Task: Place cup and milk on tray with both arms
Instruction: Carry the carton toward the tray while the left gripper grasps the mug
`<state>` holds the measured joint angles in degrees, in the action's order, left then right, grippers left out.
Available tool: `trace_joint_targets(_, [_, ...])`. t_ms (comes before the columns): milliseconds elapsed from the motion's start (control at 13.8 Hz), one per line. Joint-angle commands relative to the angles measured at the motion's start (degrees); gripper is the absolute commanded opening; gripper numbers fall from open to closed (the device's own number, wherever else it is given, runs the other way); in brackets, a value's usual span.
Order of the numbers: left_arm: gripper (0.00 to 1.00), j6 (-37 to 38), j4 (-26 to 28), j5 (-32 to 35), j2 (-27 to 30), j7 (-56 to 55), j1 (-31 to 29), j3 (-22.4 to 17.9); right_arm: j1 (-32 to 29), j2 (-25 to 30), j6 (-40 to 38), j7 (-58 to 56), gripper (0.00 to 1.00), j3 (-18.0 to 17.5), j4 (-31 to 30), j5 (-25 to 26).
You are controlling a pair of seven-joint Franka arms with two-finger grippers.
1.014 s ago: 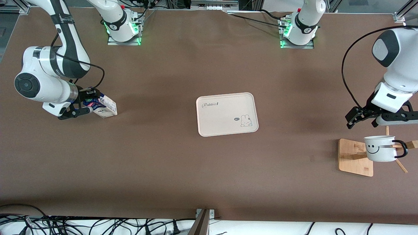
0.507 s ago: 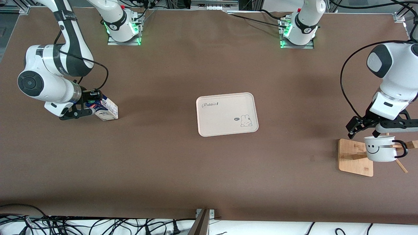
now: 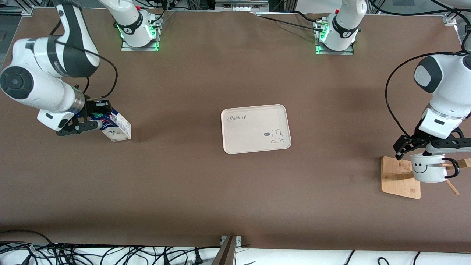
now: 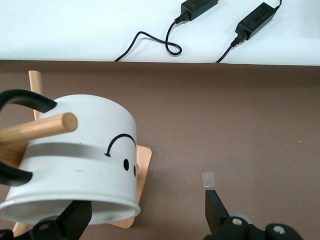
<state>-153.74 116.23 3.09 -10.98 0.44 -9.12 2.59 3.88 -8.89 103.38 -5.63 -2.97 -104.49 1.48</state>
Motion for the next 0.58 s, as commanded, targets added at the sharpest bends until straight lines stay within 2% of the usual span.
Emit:
trace_joint_targets(0, [1.00, -0.15, -1.53, 0.95, -0.45, 0.52, -0.38, 0.05, 0.07, -0.43, -5.46, 5.00, 0.52, -3.43, 6.65, -3.06])
trace_joint_targets(72, [0.96, -0.15, -1.53, 1.04, -0.45, 0.61, -0.38, -0.12, 0.68, -0.60, -6.95, 7.27, 0.52, -4.14, 8.14, -3.15])
trace_joint_targets(217, [0.66, -0.15, -1.53, 1.21, -0.54, 0.61, -0.38, -0.48, 4.80, -1.30, -9.59, 12.63, 0.52, -4.15, 11.57, -3.24])
trace_joint_targets(507, [0.34, -0.15, -2.32, 1.30, -0.97, 0.61, -0.38, -0.48, 13.42, -6.39, -13.63, 22.40, 0.52, -4.15, 20.44, -3.24])
